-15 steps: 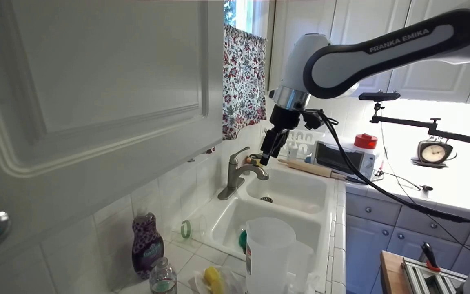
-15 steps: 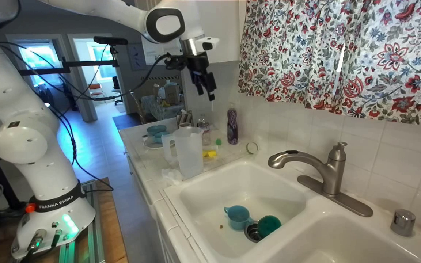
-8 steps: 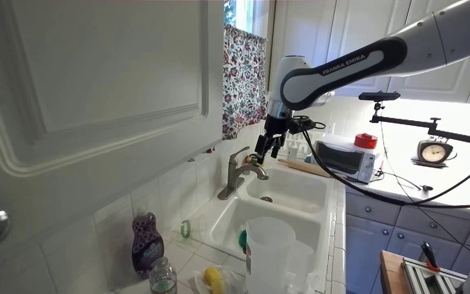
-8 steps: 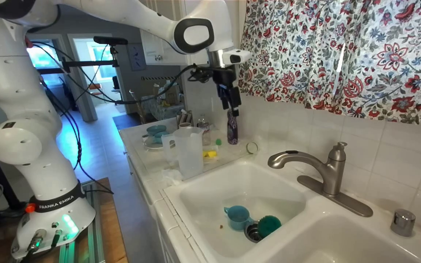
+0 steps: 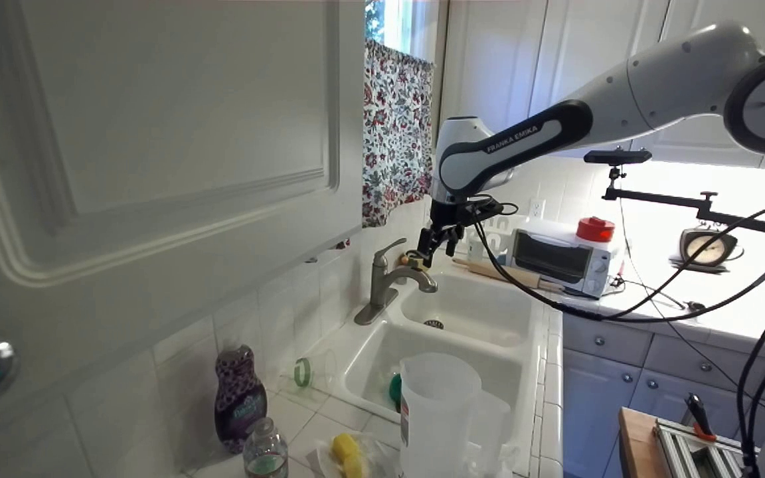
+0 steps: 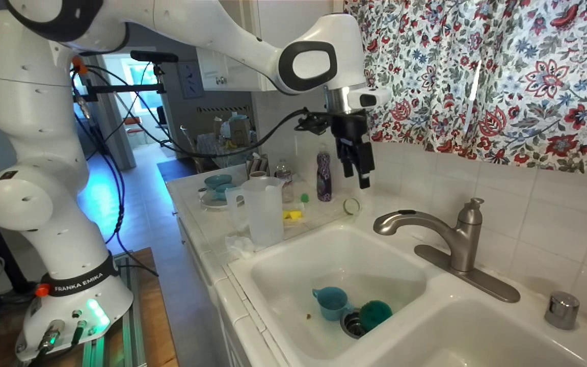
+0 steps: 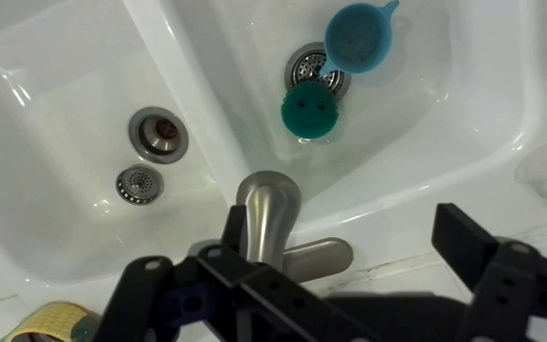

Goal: Push the faucet nozzle to the right

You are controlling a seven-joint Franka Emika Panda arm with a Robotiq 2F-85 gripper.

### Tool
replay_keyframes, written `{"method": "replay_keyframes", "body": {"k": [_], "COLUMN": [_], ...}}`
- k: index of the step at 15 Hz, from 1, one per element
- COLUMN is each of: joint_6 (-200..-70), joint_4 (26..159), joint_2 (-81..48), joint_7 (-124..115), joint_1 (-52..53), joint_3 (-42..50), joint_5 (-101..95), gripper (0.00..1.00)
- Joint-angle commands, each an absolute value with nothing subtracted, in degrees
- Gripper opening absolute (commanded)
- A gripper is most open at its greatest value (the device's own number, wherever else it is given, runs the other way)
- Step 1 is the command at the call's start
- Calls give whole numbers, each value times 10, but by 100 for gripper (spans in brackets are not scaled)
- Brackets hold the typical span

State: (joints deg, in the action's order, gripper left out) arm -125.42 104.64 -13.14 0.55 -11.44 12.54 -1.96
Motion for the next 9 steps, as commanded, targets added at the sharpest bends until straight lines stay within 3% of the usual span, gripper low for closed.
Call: {"method": "replay_keyframes", "body": {"k": [1, 9], "joint_6": [-1272, -1286], "joint_4": [1004, 999], "joint_2": [-179, -194], "joint_7": [23, 35], "joint_1": [-136, -148], "joint_3": [129, 125], "joint_5": [-18, -20], "gripper": [100, 100]}}
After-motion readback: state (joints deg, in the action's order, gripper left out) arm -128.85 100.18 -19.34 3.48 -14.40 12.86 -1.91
